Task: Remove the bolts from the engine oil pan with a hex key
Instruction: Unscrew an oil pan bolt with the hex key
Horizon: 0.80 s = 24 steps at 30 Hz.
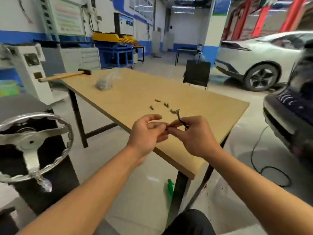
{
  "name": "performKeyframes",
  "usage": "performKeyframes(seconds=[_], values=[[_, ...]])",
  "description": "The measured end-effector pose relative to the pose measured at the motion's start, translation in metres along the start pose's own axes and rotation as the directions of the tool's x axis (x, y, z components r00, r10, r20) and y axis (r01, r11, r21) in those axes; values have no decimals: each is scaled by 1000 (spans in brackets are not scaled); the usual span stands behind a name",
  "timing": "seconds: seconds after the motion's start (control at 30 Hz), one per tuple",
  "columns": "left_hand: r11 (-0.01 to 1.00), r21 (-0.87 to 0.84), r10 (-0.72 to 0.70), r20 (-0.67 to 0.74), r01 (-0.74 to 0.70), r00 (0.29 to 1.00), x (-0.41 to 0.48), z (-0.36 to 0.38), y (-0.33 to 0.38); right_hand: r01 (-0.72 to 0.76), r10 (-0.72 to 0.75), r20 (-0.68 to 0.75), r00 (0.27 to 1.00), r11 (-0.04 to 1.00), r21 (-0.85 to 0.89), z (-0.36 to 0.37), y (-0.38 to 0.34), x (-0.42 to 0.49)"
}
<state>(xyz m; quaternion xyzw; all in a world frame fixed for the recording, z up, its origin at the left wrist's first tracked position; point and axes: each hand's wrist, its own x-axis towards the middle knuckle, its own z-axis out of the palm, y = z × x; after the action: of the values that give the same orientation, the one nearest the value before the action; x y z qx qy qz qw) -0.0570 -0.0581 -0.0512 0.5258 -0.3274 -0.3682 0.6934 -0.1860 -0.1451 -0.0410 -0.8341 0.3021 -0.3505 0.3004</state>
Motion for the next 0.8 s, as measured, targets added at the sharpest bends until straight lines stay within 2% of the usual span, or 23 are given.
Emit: performKeyframes(seconds=[0.07,0.13,0.17,0.23,0.27,0.3,0.43,0.63,0.7,0.8], values=[[992,127,-13,25,10,1000,28,2,-9,-37,37,9,999,999,-39,3,20,17],[931,365,-2,81,-28,997,52,-1,-20,-81,82,13,997,994,-73,7,40,33],[845,526,46,117,-101,992,65,-4,-26,-97,99,16,995,988,-119,10,48,41],[600,756,159,209,-262,965,88,-10,-34,-94,110,43,993,957,-276,17,58,55],[513,805,187,235,-299,954,99,-13,-36,-80,103,50,993,939,-336,21,61,61],[478,823,199,238,-307,951,108,-15,-37,-72,96,48,994,925,-372,26,62,66],[498,825,240,165,-267,957,137,-18,-46,-37,39,-5,999,884,-466,45,65,77],[490,838,282,109,-240,953,136,-15,-47,-5,-33,-77,996,896,-444,50,64,79],[530,813,304,81,-239,949,127,-15,-44,32,-70,-85,994,922,-386,50,61,76],[681,702,278,15,-208,960,101,-18,-38,151,-176,-169,970,977,-151,47,53,66]])
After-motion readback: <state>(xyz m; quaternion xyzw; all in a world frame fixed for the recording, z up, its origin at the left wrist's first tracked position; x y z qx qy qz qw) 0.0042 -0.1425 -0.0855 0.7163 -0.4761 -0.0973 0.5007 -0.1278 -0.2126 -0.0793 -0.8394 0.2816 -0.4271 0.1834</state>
